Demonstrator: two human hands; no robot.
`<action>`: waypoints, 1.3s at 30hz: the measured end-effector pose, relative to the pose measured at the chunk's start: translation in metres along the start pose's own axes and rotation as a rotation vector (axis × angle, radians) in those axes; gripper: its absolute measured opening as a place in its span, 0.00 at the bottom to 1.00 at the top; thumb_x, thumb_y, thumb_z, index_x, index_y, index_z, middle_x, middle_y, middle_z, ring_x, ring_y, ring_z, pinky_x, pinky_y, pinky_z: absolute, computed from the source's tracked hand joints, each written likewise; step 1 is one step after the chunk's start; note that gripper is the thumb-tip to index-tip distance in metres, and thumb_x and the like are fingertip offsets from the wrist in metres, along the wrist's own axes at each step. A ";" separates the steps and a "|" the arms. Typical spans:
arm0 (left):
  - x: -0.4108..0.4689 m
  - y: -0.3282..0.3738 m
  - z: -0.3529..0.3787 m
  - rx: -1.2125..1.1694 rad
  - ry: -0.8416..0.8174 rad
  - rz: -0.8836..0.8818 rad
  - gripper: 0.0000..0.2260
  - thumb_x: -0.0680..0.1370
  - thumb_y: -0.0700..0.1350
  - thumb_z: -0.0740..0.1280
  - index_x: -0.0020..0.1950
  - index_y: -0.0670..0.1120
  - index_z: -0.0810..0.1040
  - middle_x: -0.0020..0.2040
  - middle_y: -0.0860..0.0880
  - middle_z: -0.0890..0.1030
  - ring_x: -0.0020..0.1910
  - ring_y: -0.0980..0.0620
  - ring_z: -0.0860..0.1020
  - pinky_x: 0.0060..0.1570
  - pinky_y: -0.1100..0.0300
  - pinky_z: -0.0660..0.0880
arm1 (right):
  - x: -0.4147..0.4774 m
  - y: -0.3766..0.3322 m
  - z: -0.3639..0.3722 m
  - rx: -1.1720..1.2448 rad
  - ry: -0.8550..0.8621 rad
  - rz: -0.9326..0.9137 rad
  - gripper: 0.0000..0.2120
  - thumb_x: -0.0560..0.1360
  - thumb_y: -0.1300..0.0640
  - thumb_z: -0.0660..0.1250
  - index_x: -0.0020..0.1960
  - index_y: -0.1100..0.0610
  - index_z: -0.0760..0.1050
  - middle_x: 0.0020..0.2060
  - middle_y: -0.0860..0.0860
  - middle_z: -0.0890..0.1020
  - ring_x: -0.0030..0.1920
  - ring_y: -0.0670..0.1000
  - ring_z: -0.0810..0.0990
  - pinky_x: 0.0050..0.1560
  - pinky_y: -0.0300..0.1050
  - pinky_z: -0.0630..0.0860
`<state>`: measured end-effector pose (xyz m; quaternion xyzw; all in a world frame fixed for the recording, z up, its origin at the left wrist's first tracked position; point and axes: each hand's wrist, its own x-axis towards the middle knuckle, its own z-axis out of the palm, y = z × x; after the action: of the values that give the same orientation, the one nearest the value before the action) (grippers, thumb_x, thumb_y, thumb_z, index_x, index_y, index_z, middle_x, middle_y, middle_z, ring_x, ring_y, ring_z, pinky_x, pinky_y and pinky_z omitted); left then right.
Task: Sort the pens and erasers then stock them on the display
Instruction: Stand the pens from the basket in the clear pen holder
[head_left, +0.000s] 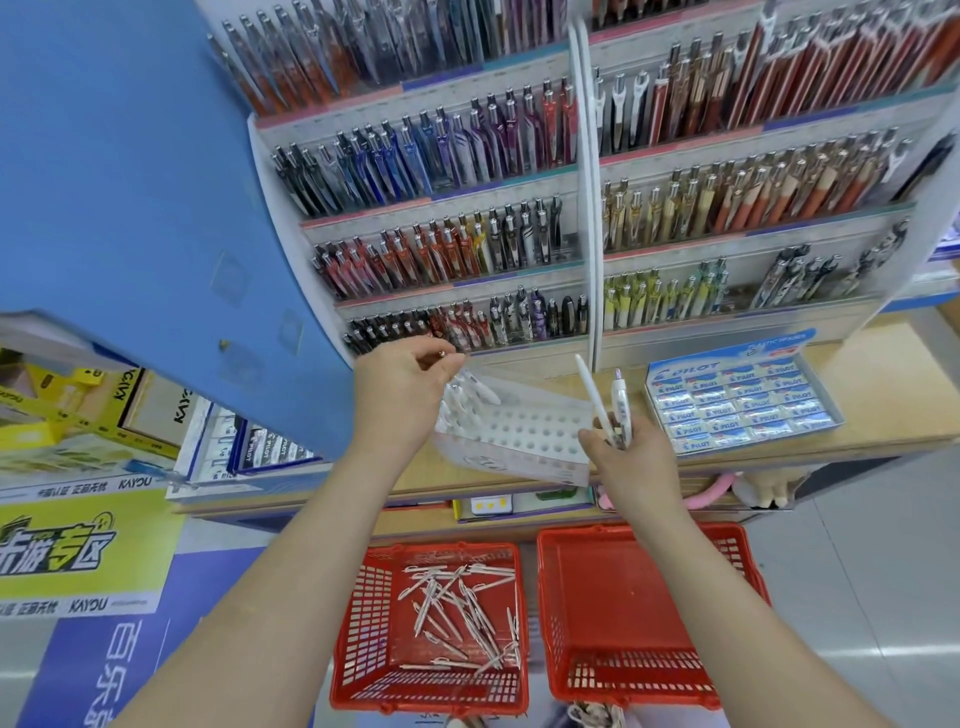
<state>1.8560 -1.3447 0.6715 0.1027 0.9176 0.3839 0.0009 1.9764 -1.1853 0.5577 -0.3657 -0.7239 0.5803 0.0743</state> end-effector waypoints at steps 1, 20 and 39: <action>0.002 -0.001 0.004 0.035 -0.016 0.025 0.03 0.73 0.44 0.72 0.44 0.46 0.85 0.36 0.54 0.82 0.39 0.54 0.80 0.47 0.55 0.78 | 0.001 0.001 0.000 0.000 0.003 -0.002 0.09 0.73 0.55 0.70 0.45 0.60 0.75 0.33 0.55 0.76 0.32 0.57 0.75 0.35 0.50 0.75; 0.023 -0.021 0.048 0.531 -0.163 0.190 0.09 0.74 0.52 0.69 0.49 0.49 0.83 0.42 0.52 0.70 0.50 0.48 0.71 0.44 0.56 0.67 | -0.001 -0.005 -0.002 -0.060 0.003 -0.018 0.12 0.73 0.56 0.71 0.35 0.51 0.70 0.28 0.51 0.73 0.31 0.58 0.75 0.34 0.47 0.72; -0.080 0.024 0.044 -0.797 -0.417 -0.516 0.08 0.78 0.42 0.64 0.48 0.39 0.80 0.31 0.44 0.79 0.28 0.53 0.75 0.29 0.65 0.75 | -0.040 -0.063 0.000 0.802 -0.388 0.132 0.09 0.82 0.58 0.56 0.52 0.59 0.73 0.51 0.54 0.85 0.46 0.54 0.81 0.32 0.45 0.76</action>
<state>1.9421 -1.3123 0.6511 -0.0612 0.6758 0.6625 0.3173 1.9773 -1.2136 0.6267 -0.2378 -0.4172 0.8764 0.0358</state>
